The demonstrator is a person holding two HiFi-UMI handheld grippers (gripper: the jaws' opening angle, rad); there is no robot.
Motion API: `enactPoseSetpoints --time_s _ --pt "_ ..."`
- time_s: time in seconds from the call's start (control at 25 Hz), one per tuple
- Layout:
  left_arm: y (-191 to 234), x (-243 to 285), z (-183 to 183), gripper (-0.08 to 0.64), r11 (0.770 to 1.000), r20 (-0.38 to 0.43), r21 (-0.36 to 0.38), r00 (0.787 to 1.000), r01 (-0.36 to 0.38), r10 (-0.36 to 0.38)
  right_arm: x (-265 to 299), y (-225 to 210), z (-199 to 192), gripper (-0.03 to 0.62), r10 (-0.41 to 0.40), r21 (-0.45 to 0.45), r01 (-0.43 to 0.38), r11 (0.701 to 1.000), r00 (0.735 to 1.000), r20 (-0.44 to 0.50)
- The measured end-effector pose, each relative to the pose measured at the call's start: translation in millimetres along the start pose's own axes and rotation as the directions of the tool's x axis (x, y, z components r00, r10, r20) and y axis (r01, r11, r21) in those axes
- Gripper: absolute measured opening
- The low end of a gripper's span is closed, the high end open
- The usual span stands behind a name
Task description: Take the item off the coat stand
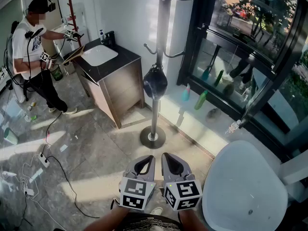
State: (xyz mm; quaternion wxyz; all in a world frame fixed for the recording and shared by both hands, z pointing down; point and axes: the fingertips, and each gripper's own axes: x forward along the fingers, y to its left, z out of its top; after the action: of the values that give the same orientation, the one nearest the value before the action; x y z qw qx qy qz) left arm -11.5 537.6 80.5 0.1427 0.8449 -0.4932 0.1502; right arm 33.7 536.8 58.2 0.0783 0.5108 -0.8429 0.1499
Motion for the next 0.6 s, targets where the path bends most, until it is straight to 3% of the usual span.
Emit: enactPoseSetpoints --time_s 0.6 --pt "43 19 10 0.005 1.0 -0.002 -0.008 1.0 0.001 -0.001 47 6 9 0.006 -0.015 -0.012 0.015 1.0 1.0 -0.006"
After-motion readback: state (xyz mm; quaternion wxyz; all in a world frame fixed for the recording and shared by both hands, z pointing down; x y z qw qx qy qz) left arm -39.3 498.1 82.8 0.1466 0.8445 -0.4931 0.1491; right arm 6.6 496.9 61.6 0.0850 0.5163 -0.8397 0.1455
